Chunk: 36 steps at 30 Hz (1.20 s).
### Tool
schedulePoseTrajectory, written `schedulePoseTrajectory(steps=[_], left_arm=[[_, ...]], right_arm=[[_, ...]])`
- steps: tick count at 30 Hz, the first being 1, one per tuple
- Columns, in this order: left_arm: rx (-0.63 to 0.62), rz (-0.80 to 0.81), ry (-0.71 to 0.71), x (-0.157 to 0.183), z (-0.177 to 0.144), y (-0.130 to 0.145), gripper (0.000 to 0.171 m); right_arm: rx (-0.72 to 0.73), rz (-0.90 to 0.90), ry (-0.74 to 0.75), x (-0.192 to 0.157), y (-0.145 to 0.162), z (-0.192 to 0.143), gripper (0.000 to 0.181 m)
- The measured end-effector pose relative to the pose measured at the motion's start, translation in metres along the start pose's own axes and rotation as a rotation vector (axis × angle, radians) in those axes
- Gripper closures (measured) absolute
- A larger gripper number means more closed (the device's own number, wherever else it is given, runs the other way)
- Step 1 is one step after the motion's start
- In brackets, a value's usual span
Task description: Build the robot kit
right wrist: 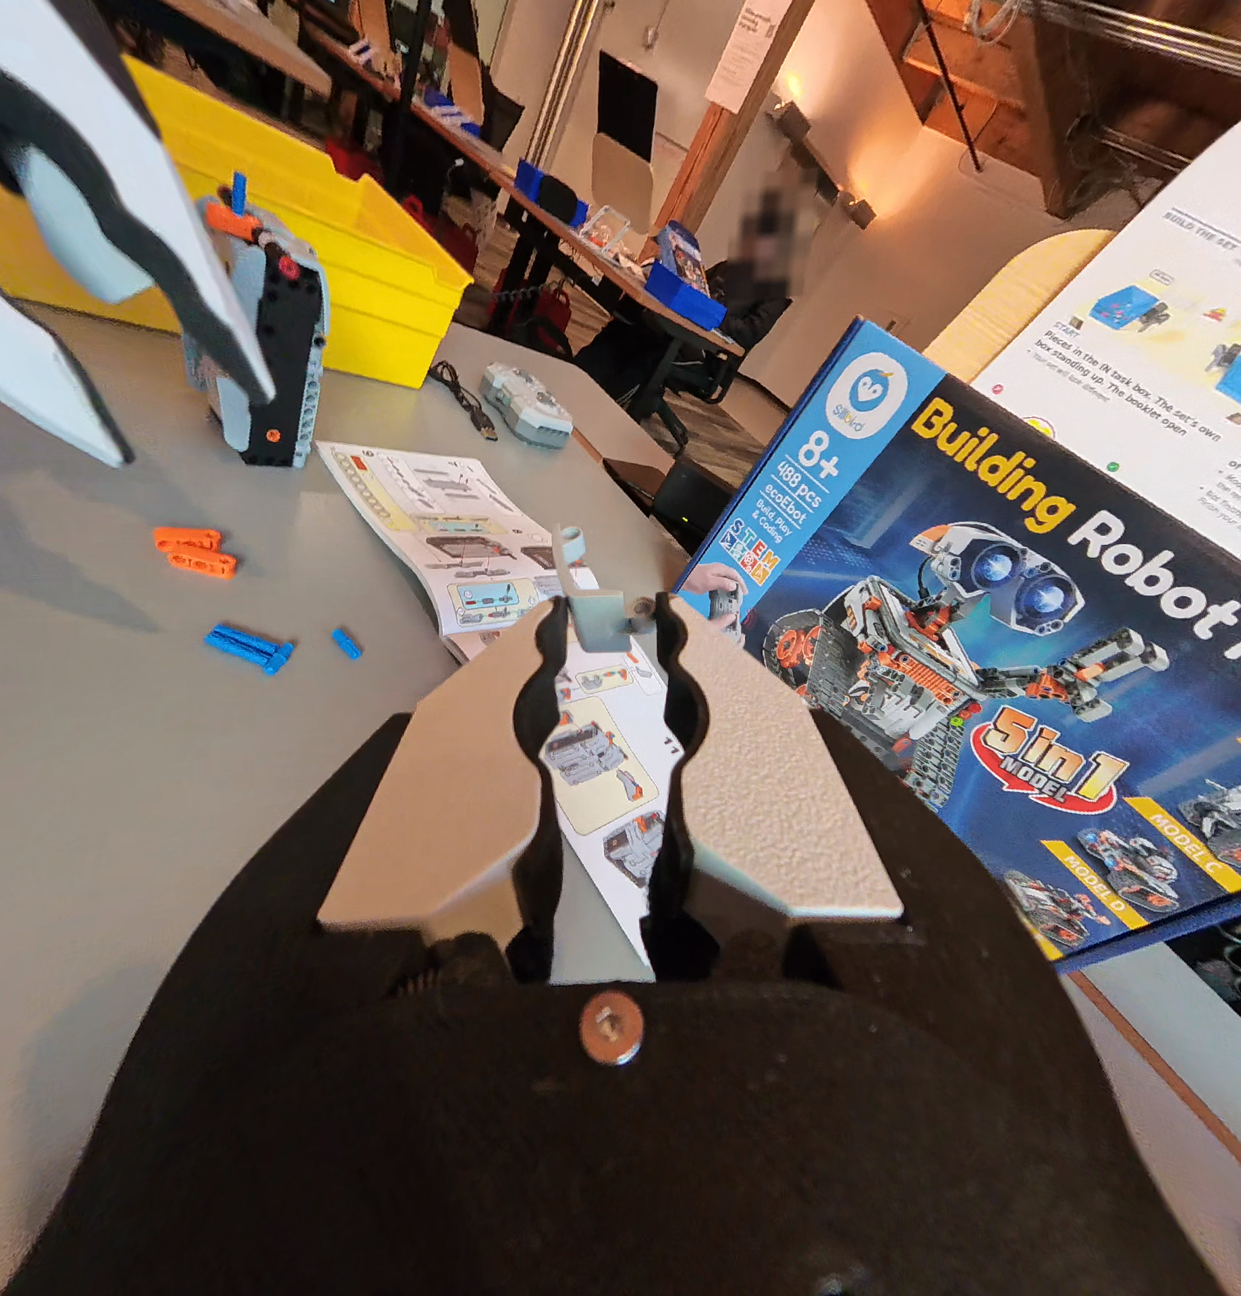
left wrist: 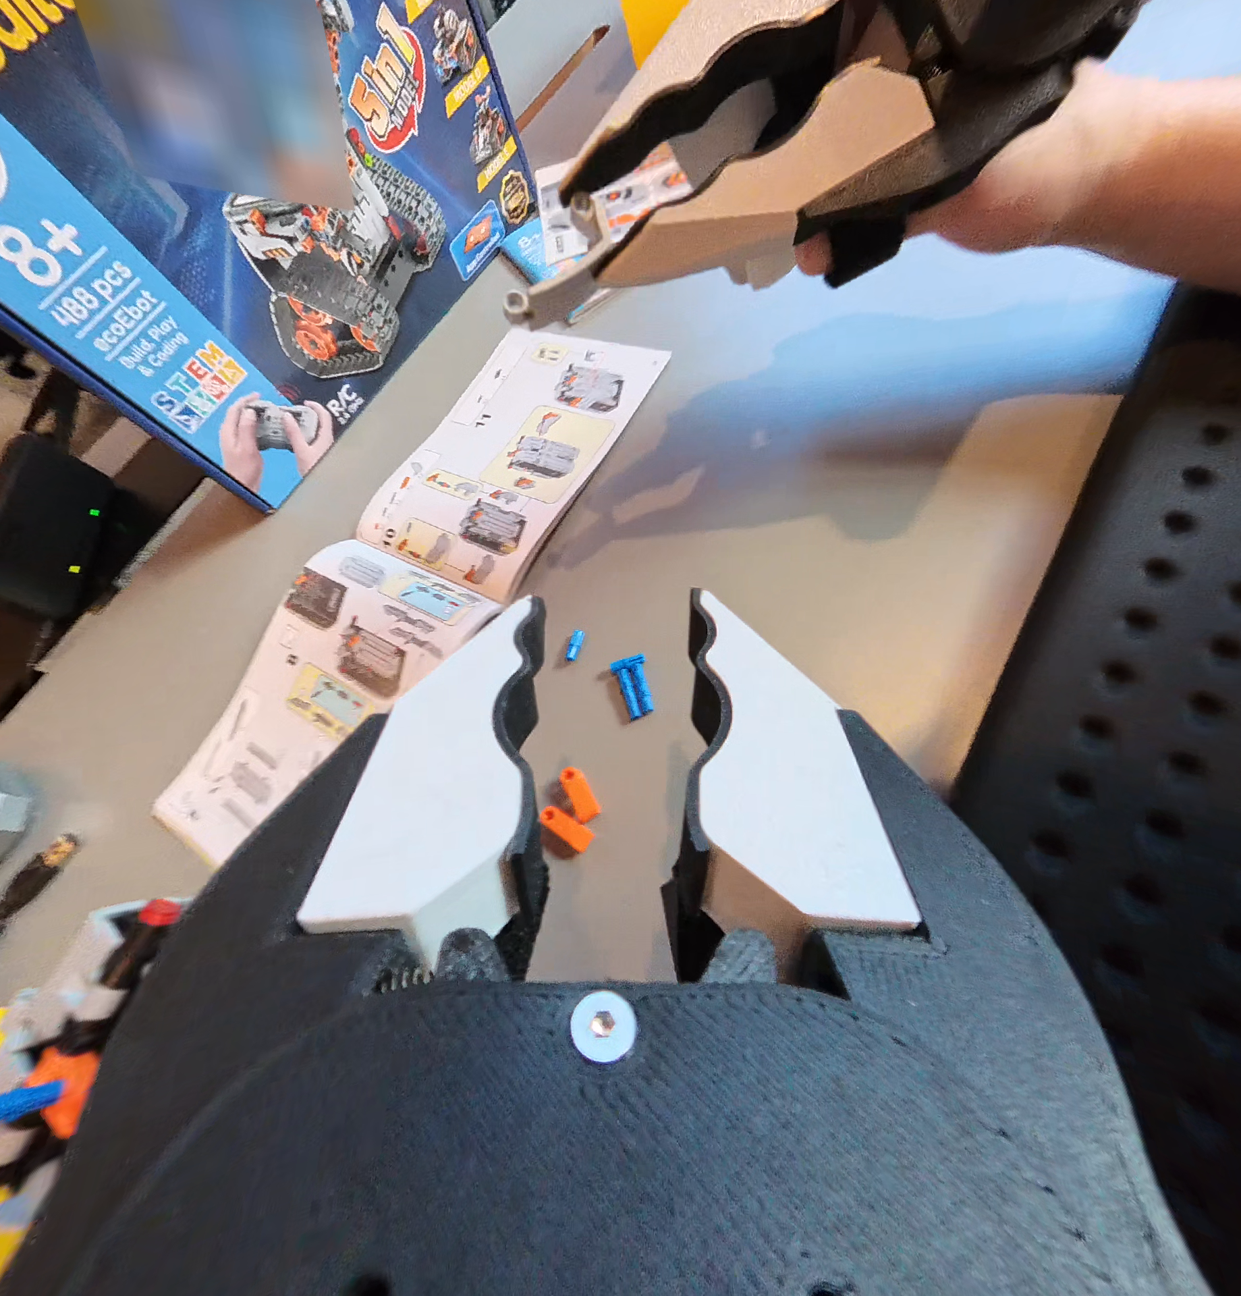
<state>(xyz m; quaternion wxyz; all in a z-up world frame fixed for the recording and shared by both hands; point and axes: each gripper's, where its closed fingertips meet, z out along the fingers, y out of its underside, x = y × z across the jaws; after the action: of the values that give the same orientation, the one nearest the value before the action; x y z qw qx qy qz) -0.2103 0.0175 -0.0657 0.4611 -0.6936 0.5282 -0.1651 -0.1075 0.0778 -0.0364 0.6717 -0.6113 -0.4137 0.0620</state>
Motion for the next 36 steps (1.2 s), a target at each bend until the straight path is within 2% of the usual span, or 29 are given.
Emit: schedulePoseTrajectory(steps=[5,7,9,12,15,18,23,29,33,36], left_arm=[[0.107,-0.241,0.155,0.013,0.001,-0.007,0.135],[0.133,-0.309,0.200,0.015,0.000,-0.007,0.134],[0.132,-0.327,0.191,0.011,0.000,-0.002,0.133],[0.098,-0.307,0.144,0.005,-0.002,0.011,0.134],[0.072,-0.308,0.139,0.008,-0.007,0.022,0.135],[0.048,-0.313,0.121,0.011,-0.016,0.034,0.136],[0.068,-0.375,0.071,0.009,-0.040,0.049,0.139],[0.066,-0.453,-0.043,-0.010,-0.078,0.071,0.138],[0.048,-0.489,-0.183,-0.040,-0.117,0.093,0.137],[-0.009,-0.515,-0.357,-0.076,-0.162,0.125,0.136]], right_arm=[[0.049,0.023,-0.094,-0.018,-0.009,0.001,0.157],[0.003,0.156,-0.225,-0.035,0.000,0.005,0.157],[-0.077,0.326,-0.355,-0.050,0.014,0.008,0.157],[-0.175,0.458,-0.456,-0.064,0.035,0.011,0.157],[-0.253,0.498,-0.506,-0.076,0.049,0.014,0.158],[-0.342,0.446,-0.528,-0.089,0.065,0.014,0.157],[-0.371,0.401,-0.559,-0.100,0.068,0.015,0.157],[-0.388,0.403,-0.572,-0.103,0.070,0.016,0.158],[-0.387,0.408,-0.570,-0.102,0.070,0.016,0.157],[-0.399,0.400,-0.568,-0.102,0.072,0.015,0.157]])
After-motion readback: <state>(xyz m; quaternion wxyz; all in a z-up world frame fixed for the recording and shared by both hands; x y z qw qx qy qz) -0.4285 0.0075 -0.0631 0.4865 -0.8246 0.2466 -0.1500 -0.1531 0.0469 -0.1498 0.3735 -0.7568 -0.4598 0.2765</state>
